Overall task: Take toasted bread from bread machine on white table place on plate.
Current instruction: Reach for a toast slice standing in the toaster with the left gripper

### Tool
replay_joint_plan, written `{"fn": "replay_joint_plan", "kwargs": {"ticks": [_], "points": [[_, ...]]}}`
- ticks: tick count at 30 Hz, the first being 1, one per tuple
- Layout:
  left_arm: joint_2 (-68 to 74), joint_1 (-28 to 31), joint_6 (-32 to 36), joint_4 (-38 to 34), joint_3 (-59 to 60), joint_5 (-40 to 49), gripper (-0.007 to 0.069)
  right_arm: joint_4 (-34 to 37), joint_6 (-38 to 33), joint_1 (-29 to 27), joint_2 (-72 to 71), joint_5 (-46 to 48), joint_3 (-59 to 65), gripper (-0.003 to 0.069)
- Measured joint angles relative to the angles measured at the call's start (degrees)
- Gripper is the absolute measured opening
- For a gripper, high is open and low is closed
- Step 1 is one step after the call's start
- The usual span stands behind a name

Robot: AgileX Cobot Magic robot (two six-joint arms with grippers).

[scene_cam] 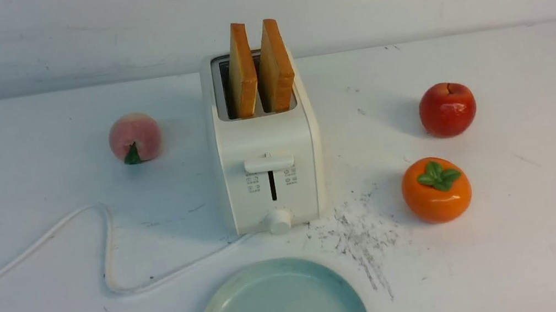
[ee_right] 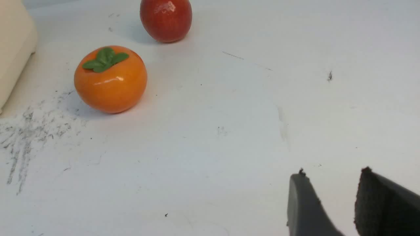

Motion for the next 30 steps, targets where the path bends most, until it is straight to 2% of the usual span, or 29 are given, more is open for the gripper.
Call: {"fn": "replay_joint_plan", "kwargs": {"ticks": [22, 25, 30], "points": [[0.0, 0.0, 0.18, 0.83, 0.0, -0.33, 0.0238, 0.0, 0.0, 0.0, 0.0, 0.0, 0.0, 0.024], [0.0, 0.0, -0.58, 0.25, 0.0, -2.46, 0.0238, 0.0, 0.0, 0.0, 0.0, 0.0, 0.0, 0.024], [0.0, 0.0, -4.95, -6.96, 0.0, -12.07, 0.0238, 0.0, 0.0, 0.0, 0.0, 0.0, 0.0, 0.024]]}}
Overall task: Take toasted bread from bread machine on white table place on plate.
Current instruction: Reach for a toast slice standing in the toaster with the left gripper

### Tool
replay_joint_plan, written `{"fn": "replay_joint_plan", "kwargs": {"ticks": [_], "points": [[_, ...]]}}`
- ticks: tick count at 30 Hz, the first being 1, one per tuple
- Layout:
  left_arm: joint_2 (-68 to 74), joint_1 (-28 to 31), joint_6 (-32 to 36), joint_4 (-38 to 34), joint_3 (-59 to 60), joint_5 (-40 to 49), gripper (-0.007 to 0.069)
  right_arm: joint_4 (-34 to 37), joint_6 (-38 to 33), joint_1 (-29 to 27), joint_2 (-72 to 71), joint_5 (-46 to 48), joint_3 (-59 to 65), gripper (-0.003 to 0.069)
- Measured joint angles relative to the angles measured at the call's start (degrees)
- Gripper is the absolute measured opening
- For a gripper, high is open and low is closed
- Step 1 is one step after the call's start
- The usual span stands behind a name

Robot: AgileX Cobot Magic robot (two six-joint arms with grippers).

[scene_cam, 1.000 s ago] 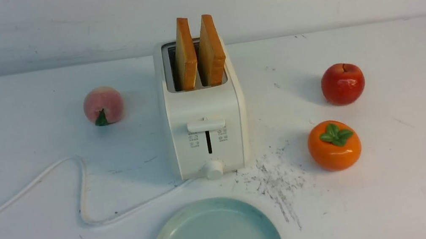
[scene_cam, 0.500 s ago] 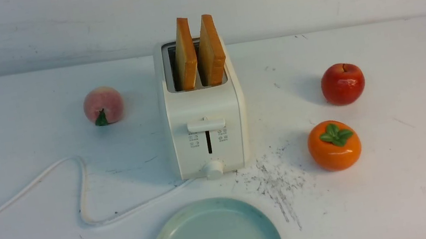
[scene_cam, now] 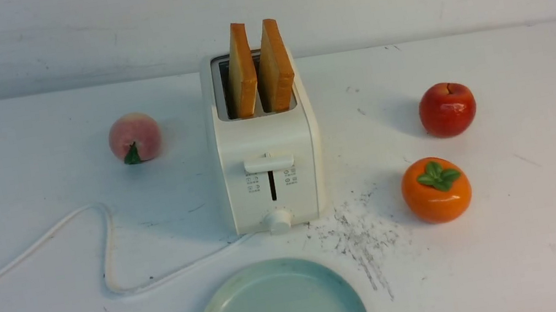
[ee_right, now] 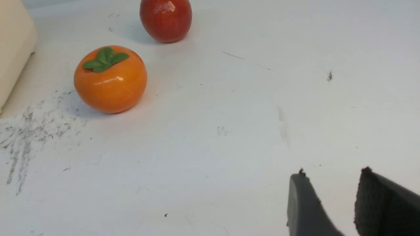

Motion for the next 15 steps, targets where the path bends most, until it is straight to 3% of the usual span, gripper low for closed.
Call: {"fn": "replay_joint_plan", "kwargs": {"ticks": [6, 8, 9, 11, 14, 15], "points": [[0.0, 0.0, -4.82, -10.74, 0.0, -15.95, 0.0227, 5.7, 3.36, 0.0, 0.0, -2.29, 0.37, 0.024], [0.0, 0.0, -8.37, -13.7, 0.0, -25.91, 0.0185, 13.27, 7.05, 0.0, 0.0, -6.83, 0.67, 0.024], [0.0, 0.0, -9.14, -14.01, 0.0, -26.76, 0.0174, 14.37, 7.25, 0.0, 0.0, -7.25, 0.67, 0.024], [0.0, 0.0, -14.11, -14.17, -0.43, -36.41, 0.0083, 20.06, 8.72, 0.0, 0.0, -12.75, 0.67, 0.024], [0.0, 0.0, -16.2, -11.53, -3.43, -36.89, -0.0015, 23.53, 8.96, 0.0, 0.0, -16.44, 0.67, 0.024], [0.0, 0.0, -16.63, -8.65, -6.69, -34.49, -0.0014, 24.36, 8.96, 0.0, 0.0, -18.1, 0.67, 0.024]]}}
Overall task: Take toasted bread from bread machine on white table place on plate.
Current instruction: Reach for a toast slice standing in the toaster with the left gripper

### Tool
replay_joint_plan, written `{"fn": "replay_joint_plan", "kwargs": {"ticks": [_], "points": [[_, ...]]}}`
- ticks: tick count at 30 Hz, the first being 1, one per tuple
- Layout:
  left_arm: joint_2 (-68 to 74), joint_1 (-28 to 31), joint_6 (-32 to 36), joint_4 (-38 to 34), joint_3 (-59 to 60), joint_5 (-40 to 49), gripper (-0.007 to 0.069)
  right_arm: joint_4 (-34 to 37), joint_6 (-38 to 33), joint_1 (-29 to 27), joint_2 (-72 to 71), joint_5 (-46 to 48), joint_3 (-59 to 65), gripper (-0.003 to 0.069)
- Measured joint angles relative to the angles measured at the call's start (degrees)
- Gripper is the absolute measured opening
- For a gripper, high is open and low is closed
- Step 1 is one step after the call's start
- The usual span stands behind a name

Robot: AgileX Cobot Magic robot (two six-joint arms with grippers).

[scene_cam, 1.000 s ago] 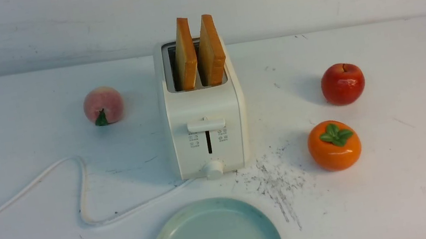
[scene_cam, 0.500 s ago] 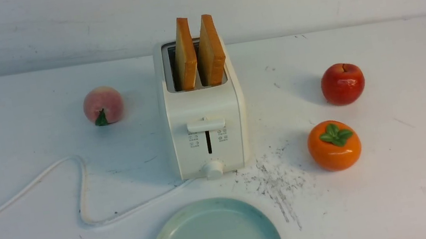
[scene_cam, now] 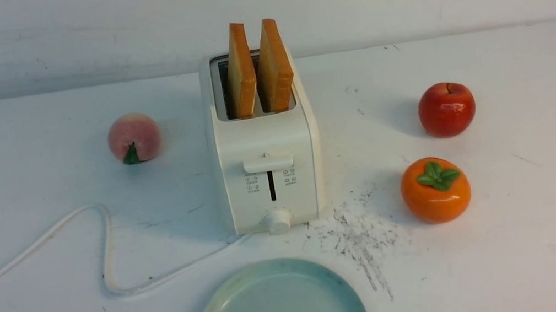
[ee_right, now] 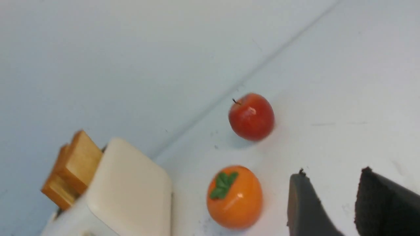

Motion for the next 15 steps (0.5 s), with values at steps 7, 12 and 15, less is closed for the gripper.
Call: {"fn": "replay_joint_plan", "kwargs": {"ticks": [7, 12, 15], "points": [[7.78, 0.04, -0.49, 10.66, -22.25, 30.03, -0.0014, 3.91, 2.32, -0.07, 0.0, -5.66, 0.0, 0.0239], [28.28, 0.04, 10.51, 12.0, -45.38, 70.2, -0.0014, 2.88, 3.51, 1.7, 0.98, 6.95, -11.18, 0.0183], [37.63, 0.04, 16.15, 10.56, -50.07, 82.11, -0.0014, 0.7, -0.52, 3.18, 6.83, 19.62, -23.3, 0.0123]]}}
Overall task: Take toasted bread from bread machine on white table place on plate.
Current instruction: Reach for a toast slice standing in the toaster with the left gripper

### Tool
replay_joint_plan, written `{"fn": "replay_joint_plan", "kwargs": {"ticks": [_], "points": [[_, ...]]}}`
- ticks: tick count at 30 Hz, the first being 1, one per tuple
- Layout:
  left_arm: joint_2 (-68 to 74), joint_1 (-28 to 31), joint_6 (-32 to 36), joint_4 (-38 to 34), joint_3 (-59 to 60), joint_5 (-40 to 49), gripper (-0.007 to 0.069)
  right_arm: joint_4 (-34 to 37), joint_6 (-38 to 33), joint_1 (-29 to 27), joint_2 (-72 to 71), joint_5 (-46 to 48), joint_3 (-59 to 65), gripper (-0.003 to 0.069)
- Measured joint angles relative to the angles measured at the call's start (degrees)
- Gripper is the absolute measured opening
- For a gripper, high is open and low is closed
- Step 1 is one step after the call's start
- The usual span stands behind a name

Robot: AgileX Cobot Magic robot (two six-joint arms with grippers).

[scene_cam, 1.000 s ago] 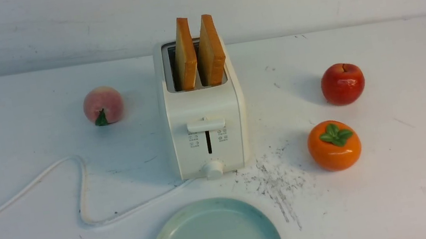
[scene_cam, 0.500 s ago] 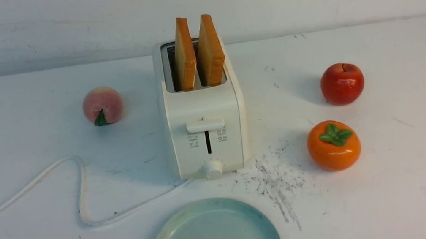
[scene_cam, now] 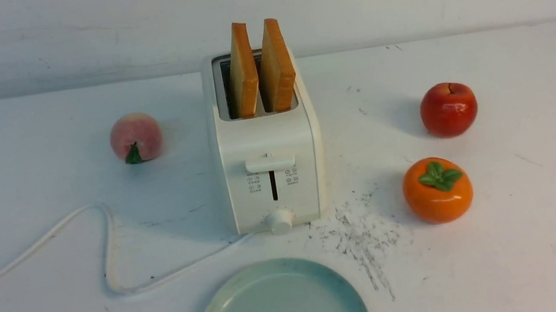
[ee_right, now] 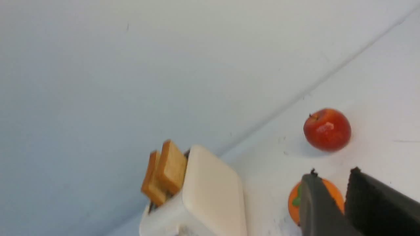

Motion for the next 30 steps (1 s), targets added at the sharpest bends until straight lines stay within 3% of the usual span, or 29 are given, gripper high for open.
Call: {"fn": "replay_joint_plan", "kwargs": {"ticks": [2, 5, 10, 16, 20, 25, 28, 30], "points": [[3.45, 0.0, 1.68, -1.23, -0.68, 1.79, -0.0014, -0.66, -2.28, 0.49, 3.17, 4.84, -3.83, 0.0095], [15.76, 0.0, 7.34, -8.34, -1.25, 2.86, -0.0014, -1.56, -12.22, 1.56, 16.61, 22.13, -14.45, -0.0005], [26.41, -3.32, 8.96, -10.34, -5.63, 1.75, -0.0014, -1.38, -20.79, 1.76, 25.83, 32.77, -17.83, -0.0019], [36.51, -15.07, 3.12, -2.94, -19.09, -2.66, -0.0014, -0.59, -23.11, 1.76, 27.08, 31.51, -16.54, -0.0019], [44.25, -19.52, -2.13, 1.89, -28.55, -2.82, -0.0014, -0.45, -23.32, 1.76, 27.08, 28.22, -14.25, -0.0018], [54.56, -23.49, -2.97, 8.15, -39.79, -2.82, -0.0006, -0.1, -23.36, 1.76, 27.08, 25.21, -12.67, -0.0016], [59.84, -24.7, -3.03, 11.51, -45.34, -2.82, 0.0048, 0.61, -23.36, 1.76, 27.08, 23.7, -12.67, -0.0016], [63.96, -25.05, -3.12, 12.83, -49.64, -3.09, 0.0143, 0.71, -23.36, 1.76, 27.08, 22.43, -12.67, -0.0015]]}}
